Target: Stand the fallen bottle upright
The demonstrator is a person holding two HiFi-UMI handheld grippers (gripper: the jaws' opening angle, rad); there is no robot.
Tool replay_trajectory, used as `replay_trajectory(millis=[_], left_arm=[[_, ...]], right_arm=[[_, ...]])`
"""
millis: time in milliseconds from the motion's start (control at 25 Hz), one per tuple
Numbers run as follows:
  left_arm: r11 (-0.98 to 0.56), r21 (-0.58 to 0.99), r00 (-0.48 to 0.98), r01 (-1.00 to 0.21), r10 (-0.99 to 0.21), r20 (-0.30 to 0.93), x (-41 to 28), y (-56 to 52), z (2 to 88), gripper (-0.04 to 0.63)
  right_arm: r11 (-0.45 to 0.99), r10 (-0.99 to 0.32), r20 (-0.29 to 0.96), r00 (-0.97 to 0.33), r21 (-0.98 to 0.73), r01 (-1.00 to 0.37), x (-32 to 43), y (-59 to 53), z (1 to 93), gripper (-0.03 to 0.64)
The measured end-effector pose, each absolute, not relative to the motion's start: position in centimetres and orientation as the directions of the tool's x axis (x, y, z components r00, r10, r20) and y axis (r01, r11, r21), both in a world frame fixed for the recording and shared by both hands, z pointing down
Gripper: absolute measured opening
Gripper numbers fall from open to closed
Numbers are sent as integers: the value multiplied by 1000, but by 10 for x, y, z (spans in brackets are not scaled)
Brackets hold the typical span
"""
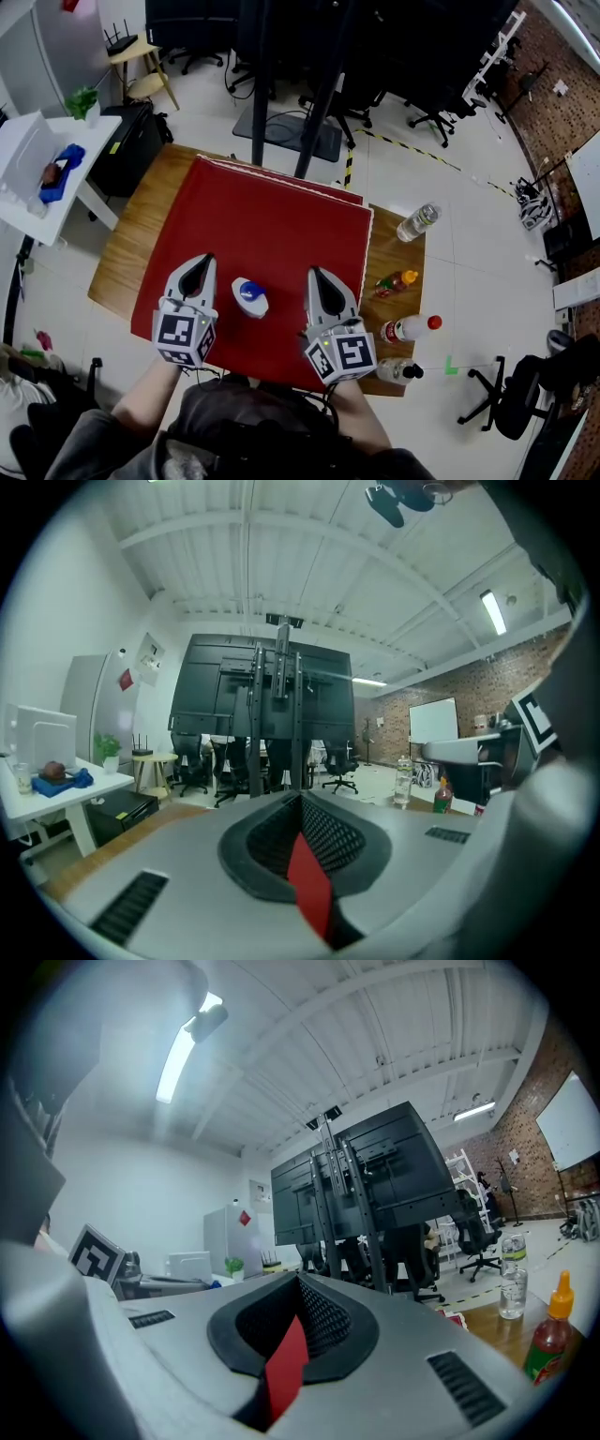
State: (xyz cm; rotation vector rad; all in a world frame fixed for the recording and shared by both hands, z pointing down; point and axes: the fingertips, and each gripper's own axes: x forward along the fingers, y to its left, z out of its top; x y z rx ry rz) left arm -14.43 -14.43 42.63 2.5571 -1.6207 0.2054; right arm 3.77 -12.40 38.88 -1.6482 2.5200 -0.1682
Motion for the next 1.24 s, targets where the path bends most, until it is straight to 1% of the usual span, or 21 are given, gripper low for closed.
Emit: replay_trajectory(millis=[160,280,600,1240], left_arm=[[-437,20,431,-899,-876,218,-148,-145,442,25],[-448,24,441,-893,-867,232,-147,-145,446,26],[-457,34,452,-889,-861,232,-146,-150,450,25],[-468,43,464,-883,-854,233,-146,-156,452,26]], right_arm=[[407,-913,-39,-406,-152,-901,32,-126,389,-2],[420,-907,-36,-419,-130,-898,27,-127,389,-2],[428,-903,-23,-428,-122,-896,25,-130,394,-2],[404,-914,-9,-406,-127,-906,29,-133,399,-2]])
